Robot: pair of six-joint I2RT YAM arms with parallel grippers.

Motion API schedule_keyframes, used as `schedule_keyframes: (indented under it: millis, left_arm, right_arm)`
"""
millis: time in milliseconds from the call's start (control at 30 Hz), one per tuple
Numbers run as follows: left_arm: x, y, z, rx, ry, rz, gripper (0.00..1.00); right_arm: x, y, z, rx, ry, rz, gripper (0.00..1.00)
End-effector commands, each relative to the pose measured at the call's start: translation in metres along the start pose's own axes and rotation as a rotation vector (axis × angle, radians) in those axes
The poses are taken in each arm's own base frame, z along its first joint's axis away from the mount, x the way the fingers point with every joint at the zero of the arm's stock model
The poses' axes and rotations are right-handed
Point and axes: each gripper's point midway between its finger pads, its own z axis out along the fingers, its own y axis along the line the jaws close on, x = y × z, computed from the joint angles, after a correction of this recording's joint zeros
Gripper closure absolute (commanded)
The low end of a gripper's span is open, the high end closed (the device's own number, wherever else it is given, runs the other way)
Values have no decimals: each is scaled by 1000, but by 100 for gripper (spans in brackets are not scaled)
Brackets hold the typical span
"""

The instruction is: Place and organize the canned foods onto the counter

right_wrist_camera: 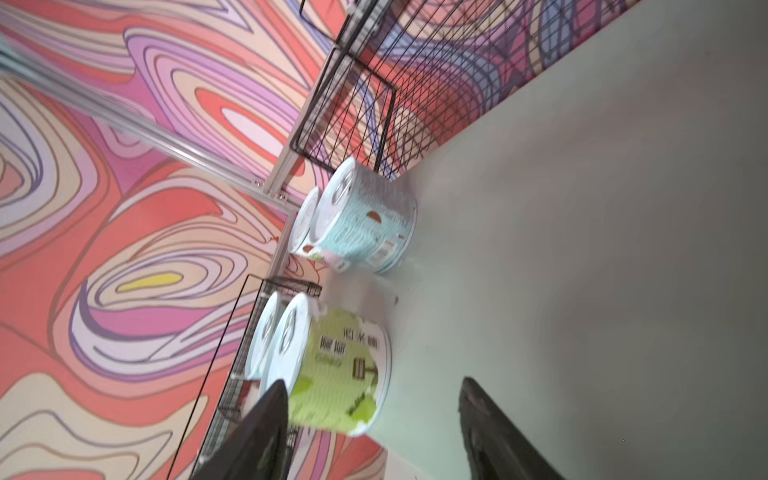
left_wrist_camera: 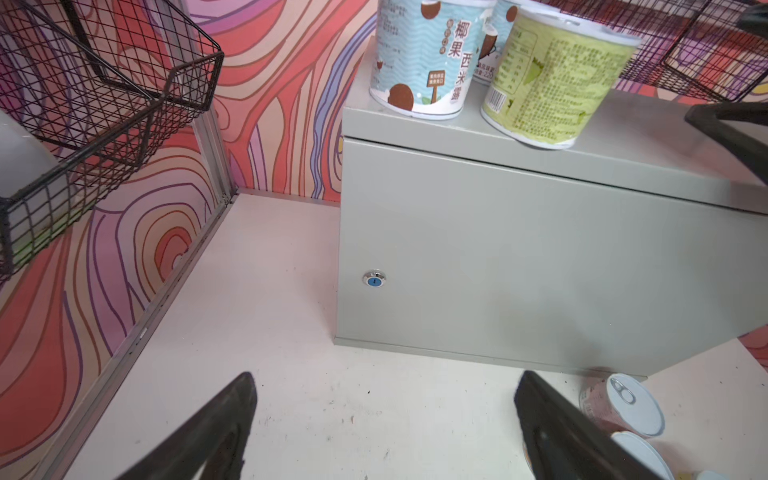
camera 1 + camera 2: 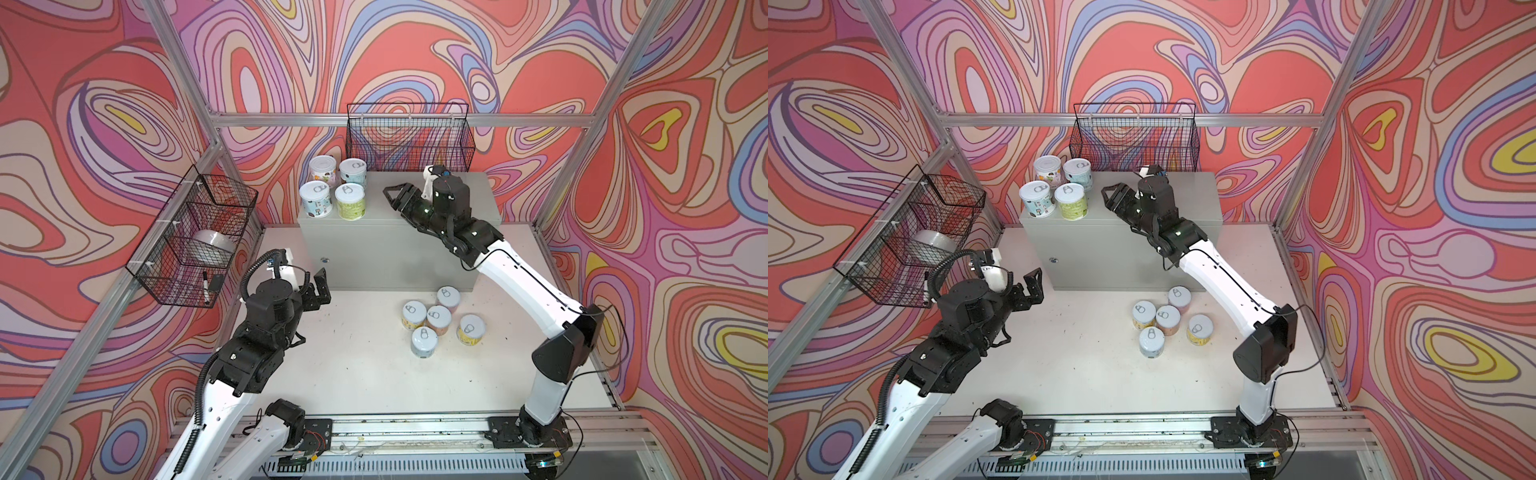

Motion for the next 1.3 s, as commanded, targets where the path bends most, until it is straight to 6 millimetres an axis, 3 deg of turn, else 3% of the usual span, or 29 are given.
schedule_keyframes:
  millis: [0,100,167,367,833,1267]
  left_arm:
    - [1,-3,-4,23,27,4,2]
    - [1,-4,-2,27,26,1,2]
    - [1,-4,-2,23,27,1,2]
    - [2,0,-5,9,20,5,2]
    - [9,4,-4,-5,30,14,2]
    - [6,7,0,-30,19,37,2]
  right_arm:
    - [25,17,-14,-56,111,-82,35]
    - [45,30,-14,-82,171,-115,37]
    - [62,30,-4,-81,211,-129,37]
    - [84,38,11,-111,261,-126,38]
    - [90,59,29,-198,285,-93,39]
    - [91,61,52,-215,276,-60,39]
